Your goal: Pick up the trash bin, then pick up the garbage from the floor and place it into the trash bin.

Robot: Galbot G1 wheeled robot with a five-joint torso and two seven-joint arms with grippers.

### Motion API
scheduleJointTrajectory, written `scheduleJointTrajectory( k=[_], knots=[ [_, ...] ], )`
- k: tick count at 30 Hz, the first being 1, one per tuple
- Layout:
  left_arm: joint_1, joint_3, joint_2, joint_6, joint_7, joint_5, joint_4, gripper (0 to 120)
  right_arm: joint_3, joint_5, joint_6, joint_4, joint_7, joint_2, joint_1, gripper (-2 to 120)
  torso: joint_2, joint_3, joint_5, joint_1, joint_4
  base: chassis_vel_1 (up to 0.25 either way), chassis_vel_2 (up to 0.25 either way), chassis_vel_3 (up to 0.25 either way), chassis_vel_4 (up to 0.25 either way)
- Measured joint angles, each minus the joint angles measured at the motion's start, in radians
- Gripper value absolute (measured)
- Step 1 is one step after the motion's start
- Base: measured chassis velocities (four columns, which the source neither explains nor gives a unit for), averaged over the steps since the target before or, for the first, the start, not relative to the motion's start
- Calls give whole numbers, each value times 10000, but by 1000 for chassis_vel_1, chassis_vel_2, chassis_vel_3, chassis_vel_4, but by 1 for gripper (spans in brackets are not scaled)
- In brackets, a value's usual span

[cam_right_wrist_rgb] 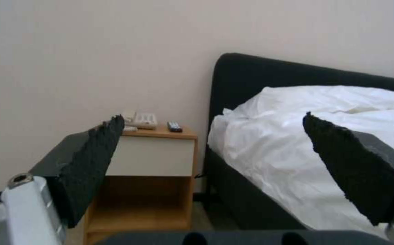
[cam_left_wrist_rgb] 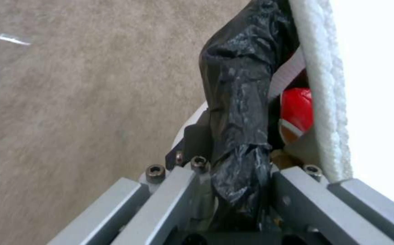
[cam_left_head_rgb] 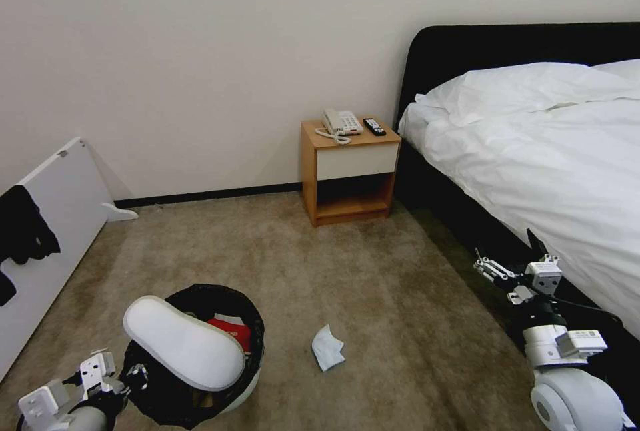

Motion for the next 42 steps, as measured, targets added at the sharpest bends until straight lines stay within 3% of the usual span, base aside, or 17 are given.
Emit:
scheduleJointTrajectory(
  k=[12,25,32,34,38,40,42],
  knots=[
    [-7,-16,9,0,4,0,0,1,-96,-55,37,-45,-172,-29,73,100,-2,3,3,3,3,-196,189,203,-192],
    [-34,-18,60,0,17,-11,78,1,-272,-6,-158,-75,-106,-186,84,100,-1,-1,0,-2,1,12,3,-8,-1],
    [-26,-39,99,0,22,-38,101,1,-574,1149,-1680,404,631,-735,-58,100,0,-1,0,-2,0,0,0,0,0],
    [1,-67,143,0,24,-60,90,1,-848,1776,-2839,642,1067,-1032,-50,100,0,-1,0,-2,0,0,0,0,0],
    [27,-92,169,0,26,-83,62,1,-1240,2552,-3827,895,1572,-1345,38,100,0,-1,2,-2,-1,0,0,0,0],
    [38,-135,197,0,26,-113,41,1,-2049,3973,-4976,1219,2234,-1928,352,100,0,-1,1,-2,0,0,0,0,0],
    [42,-150,206,0,26,-122,40,1,-2306,4341,-5251,1279,2441,-2069,494,100,0,-1,0,-2,-1,0,0,0,0]
  ],
)
